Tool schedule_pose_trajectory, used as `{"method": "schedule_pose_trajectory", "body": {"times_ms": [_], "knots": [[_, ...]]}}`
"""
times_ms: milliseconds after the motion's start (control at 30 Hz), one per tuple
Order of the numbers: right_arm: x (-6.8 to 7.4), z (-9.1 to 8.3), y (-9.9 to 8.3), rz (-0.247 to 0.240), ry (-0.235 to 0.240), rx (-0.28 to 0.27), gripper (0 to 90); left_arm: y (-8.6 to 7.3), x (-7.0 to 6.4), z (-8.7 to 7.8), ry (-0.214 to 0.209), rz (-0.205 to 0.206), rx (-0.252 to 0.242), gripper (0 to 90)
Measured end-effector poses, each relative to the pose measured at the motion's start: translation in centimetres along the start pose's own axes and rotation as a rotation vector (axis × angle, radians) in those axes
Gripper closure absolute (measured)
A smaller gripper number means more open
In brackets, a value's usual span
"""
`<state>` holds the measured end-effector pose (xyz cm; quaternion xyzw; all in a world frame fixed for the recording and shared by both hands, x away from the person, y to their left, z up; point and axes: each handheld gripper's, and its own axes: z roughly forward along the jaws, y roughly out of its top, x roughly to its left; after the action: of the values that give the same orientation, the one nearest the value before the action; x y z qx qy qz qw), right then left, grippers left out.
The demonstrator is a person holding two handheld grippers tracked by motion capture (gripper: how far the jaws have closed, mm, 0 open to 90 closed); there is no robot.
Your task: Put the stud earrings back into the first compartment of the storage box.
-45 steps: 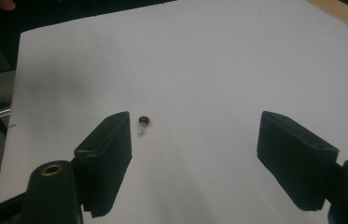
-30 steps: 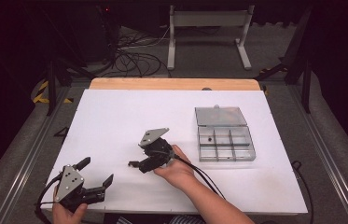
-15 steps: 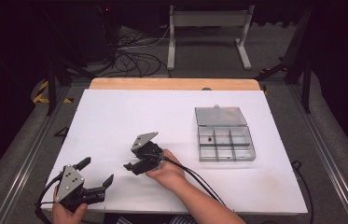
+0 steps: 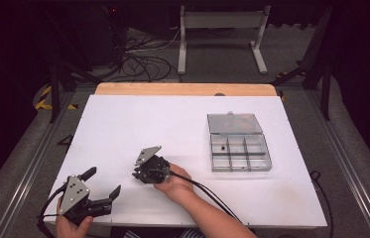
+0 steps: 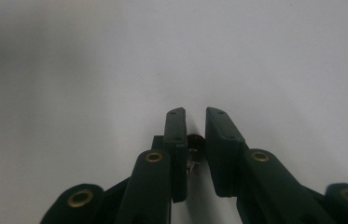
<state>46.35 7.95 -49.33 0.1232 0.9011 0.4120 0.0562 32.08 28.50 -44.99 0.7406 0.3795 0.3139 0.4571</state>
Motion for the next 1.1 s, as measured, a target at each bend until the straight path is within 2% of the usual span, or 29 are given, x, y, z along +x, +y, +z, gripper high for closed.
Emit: {"method": "schedule_pose_trajectory", "body": {"times_ms": [100,300,400,433,700,1100], "knots": [[0.1,-0.1,0.1,-0.001,0.0,-0.003,79.5,0.0,0.0,0.0,0.0,0.0,-0.001,8.0],[-0.1,-1.4,0.5,-0.002,-0.009,-0.028,79.4,0.0,0.0,0.0,0.0,0.001,-0.001,8.0],[-0.5,-3.0,0.8,0.014,-0.012,-0.038,79.4,0.0,0.0,0.0,0.001,0.003,0.0,8.0],[-0.5,-3.0,0.8,0.014,-0.012,-0.038,79.4,0.0,0.0,0.0,0.004,0.007,0.001,8.0],[-0.9,-6.2,1.1,0.012,-0.039,-0.075,79.4,0.0,-0.1,0.1,0.003,0.005,0.002,8.0],[-2.1,-9.8,0.5,0.035,-0.079,-0.104,79.4,0.0,-0.1,0.1,0.005,0.01,0.007,8.0]]}}
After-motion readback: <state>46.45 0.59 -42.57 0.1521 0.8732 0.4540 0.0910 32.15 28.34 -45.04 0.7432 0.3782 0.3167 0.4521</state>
